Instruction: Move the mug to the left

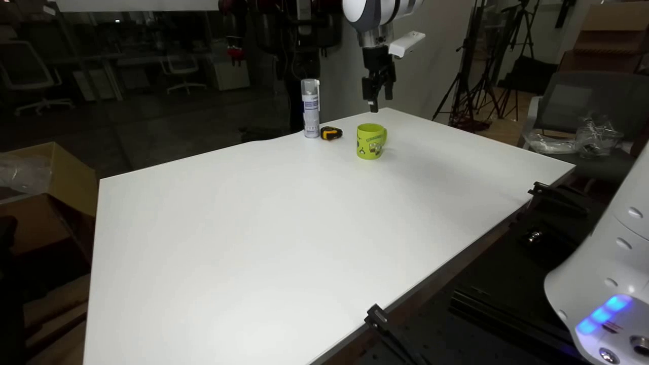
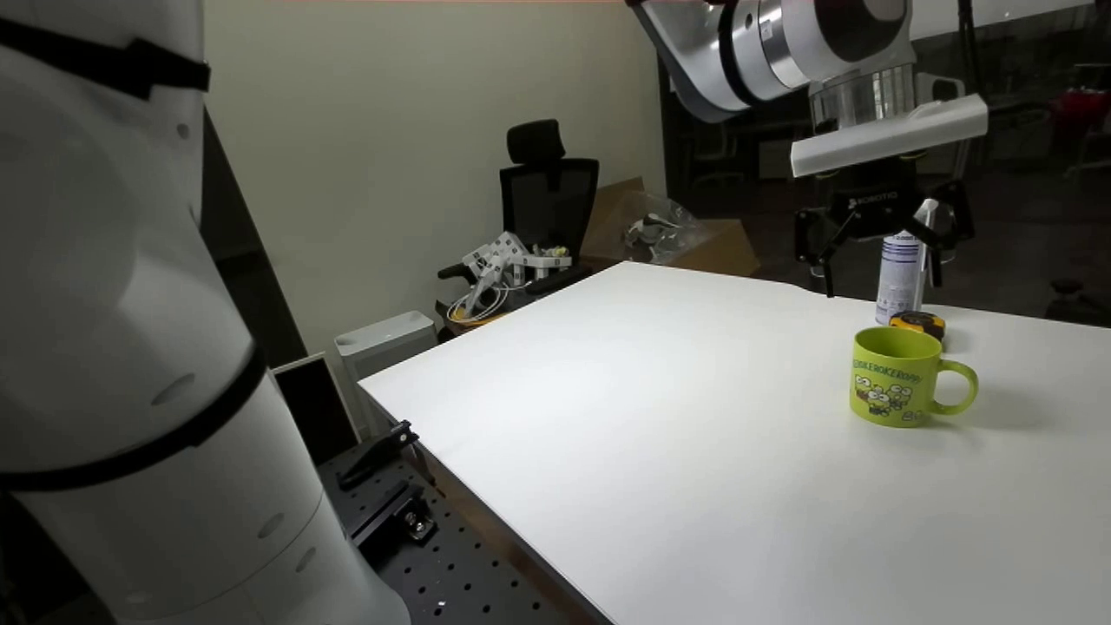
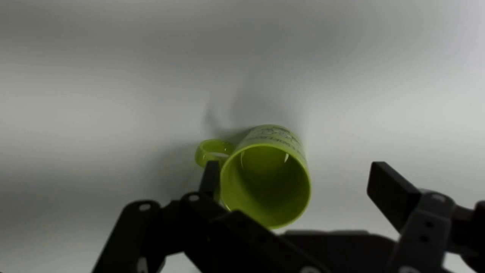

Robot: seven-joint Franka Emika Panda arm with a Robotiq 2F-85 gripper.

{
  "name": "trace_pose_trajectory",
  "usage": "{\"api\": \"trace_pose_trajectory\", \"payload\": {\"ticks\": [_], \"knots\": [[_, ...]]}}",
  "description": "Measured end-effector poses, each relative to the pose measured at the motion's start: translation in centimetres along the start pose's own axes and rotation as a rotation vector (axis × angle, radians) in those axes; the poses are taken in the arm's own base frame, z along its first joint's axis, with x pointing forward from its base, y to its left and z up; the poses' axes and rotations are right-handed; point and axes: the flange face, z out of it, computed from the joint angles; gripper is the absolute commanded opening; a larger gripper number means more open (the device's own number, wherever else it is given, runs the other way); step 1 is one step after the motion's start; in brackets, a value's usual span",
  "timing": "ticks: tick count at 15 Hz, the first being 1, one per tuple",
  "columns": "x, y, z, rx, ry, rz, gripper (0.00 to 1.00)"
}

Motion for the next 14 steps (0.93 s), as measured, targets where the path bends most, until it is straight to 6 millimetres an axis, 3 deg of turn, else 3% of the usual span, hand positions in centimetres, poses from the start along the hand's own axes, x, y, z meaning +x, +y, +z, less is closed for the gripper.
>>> {"api": "trace_pose_trajectory", "payload": {"ticks": [7,14], "knots": [[4.4,-4.0,2.3,0.161,0.112,0.13,1.0],[5.7,-2.2,5.8,0.157,0.099,0.18,1.0]]}}
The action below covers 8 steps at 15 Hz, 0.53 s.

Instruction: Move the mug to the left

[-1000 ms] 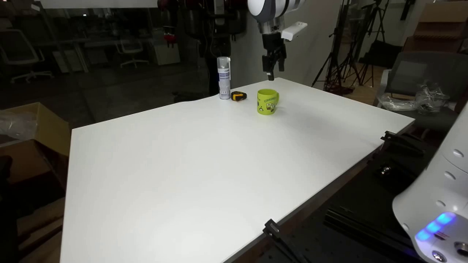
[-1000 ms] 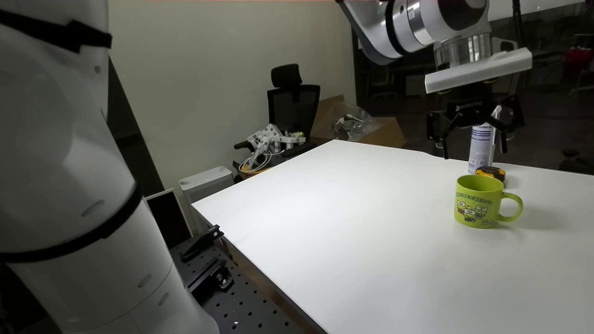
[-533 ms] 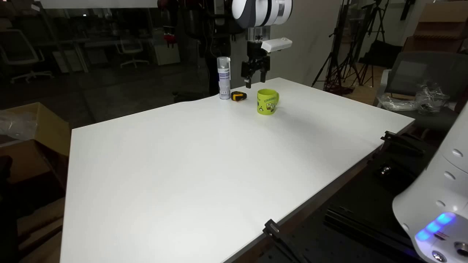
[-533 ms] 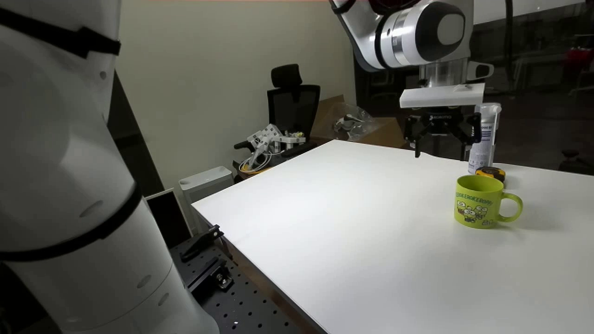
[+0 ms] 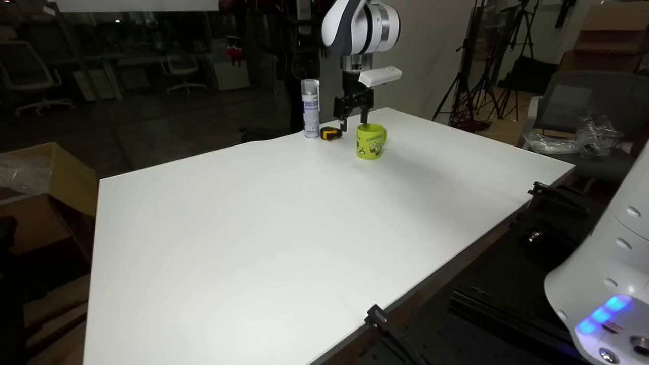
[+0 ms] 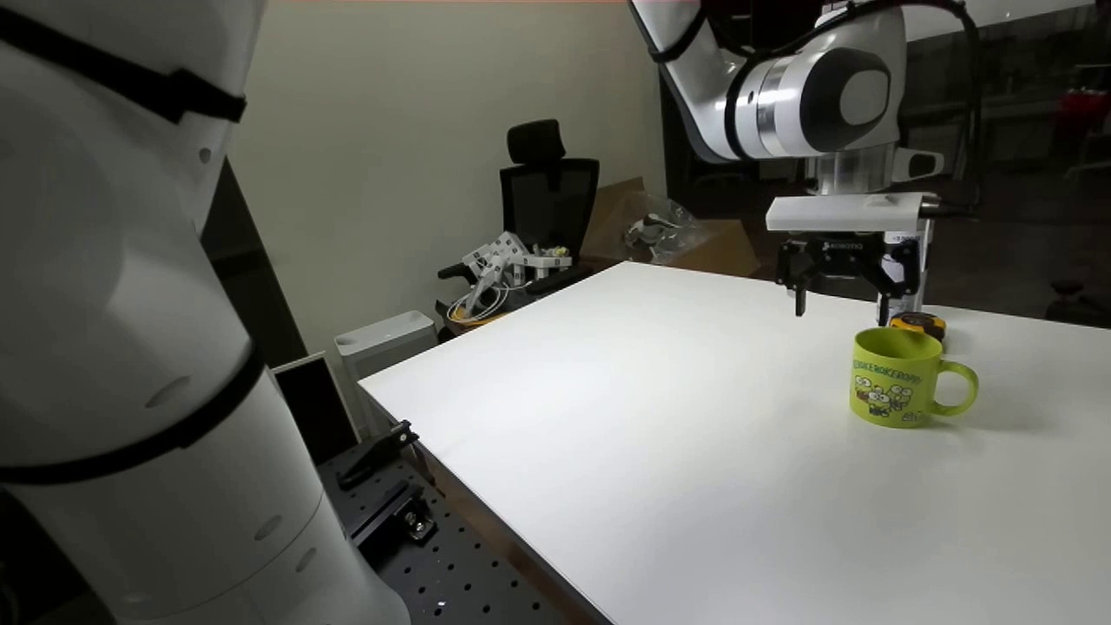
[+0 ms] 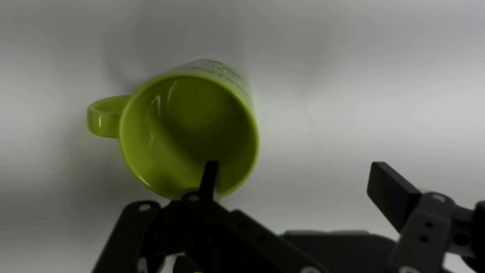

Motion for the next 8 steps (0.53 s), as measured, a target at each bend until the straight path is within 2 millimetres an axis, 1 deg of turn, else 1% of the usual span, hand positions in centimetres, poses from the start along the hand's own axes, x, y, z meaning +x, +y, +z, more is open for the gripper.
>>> {"api": "trace_pose_trajectory", "payload": {"ticks": [4,5,6,7,8], "knots": [[0.1,1.3,1.7,0.011,-0.036,0.023,1.0],[0.2,1.7,2.0,0.014,-0.045,0.031,0.75],[0.2,2.0,2.3,0.017,-0.055,0.039,0.73],[0.2,2.2,2.6,0.02,-0.064,0.045,0.67],[0.3,2.4,2.8,0.022,-0.071,0.051,0.58]]}}
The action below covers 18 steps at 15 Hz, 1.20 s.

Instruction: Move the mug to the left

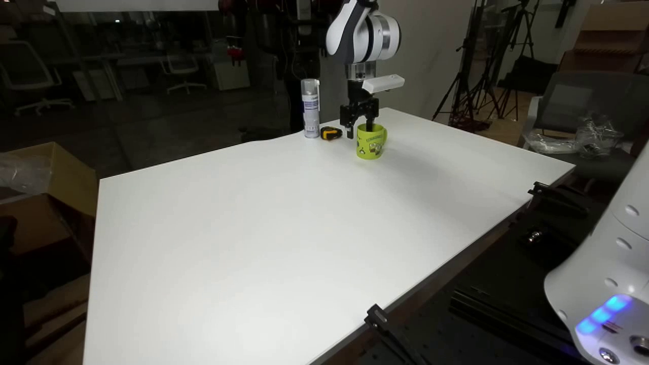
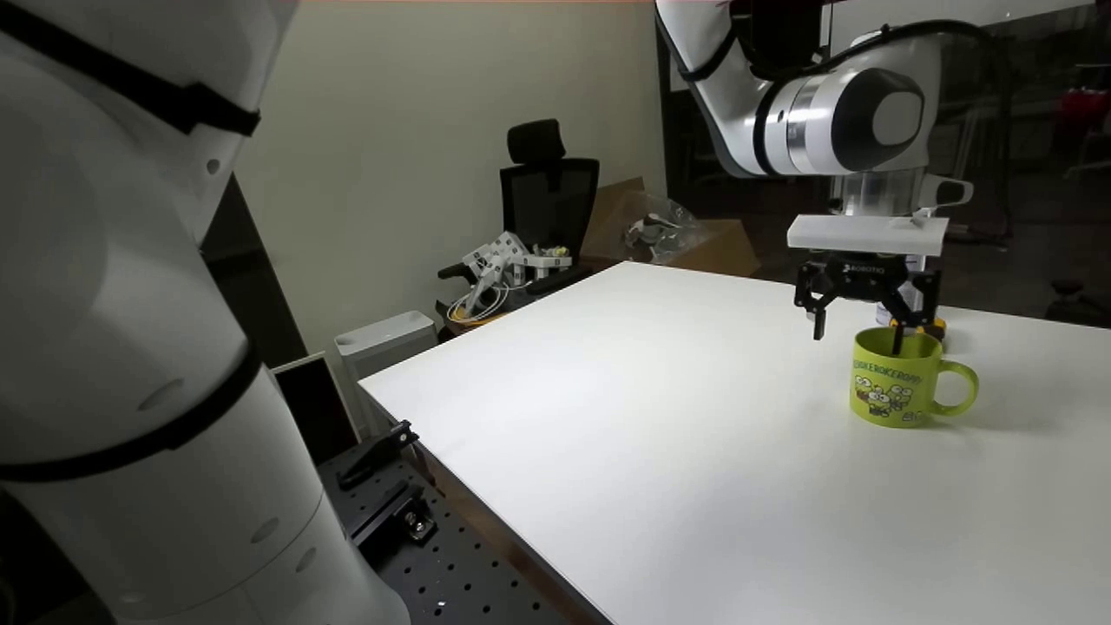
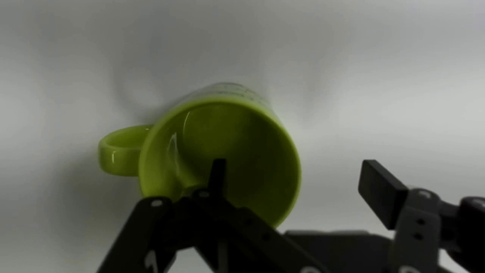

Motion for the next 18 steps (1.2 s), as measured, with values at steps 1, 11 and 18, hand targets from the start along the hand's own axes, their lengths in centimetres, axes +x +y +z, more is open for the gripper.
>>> {"api": "trace_pose_trajectory", "payload": {"ticks": [1,11,18], "knots": [[0.1,0.1,0.2,0.002,-0.007,0.004,0.52],[1.2,0.3,0.0,0.006,-0.021,0.015,0.0],[1.6,0.2,-0.2,0.009,-0.034,0.012,0.02]]}}
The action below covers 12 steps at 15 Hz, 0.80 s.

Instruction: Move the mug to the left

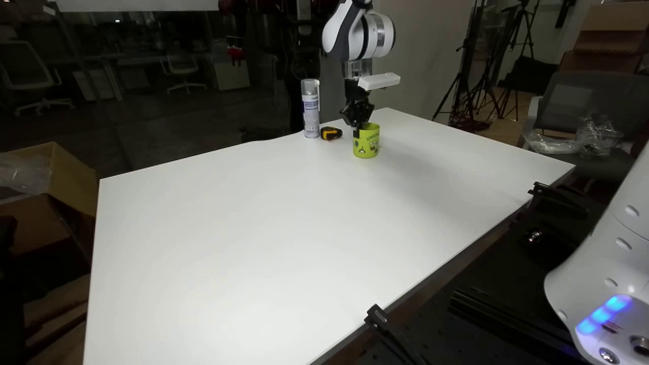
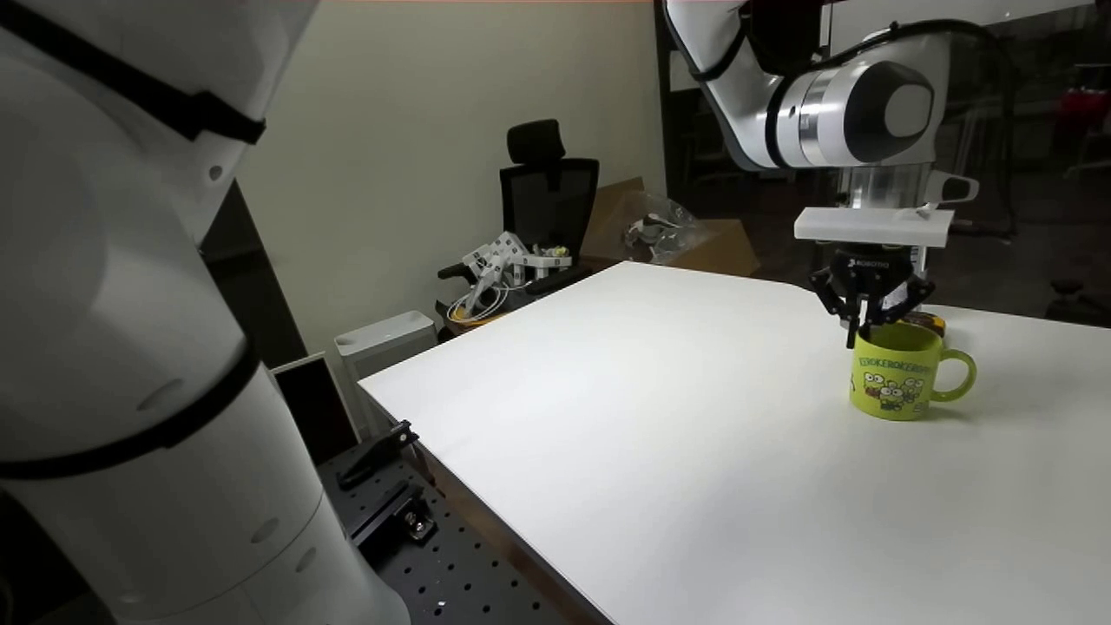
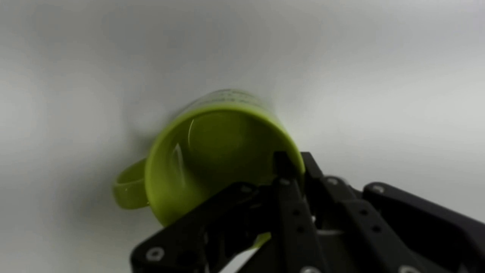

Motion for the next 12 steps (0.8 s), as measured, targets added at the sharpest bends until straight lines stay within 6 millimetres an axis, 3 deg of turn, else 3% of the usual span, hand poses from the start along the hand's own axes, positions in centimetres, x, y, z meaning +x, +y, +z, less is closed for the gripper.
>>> {"api": "trace_pose_trajectory", "payload": {"ticks": [6,12], "knots": [[0.2,-0.6,0.0,-0.004,-0.002,-0.025,0.02],[1.4,-6.4,-0.1,-0.015,-0.016,-0.135,0.02]]}}
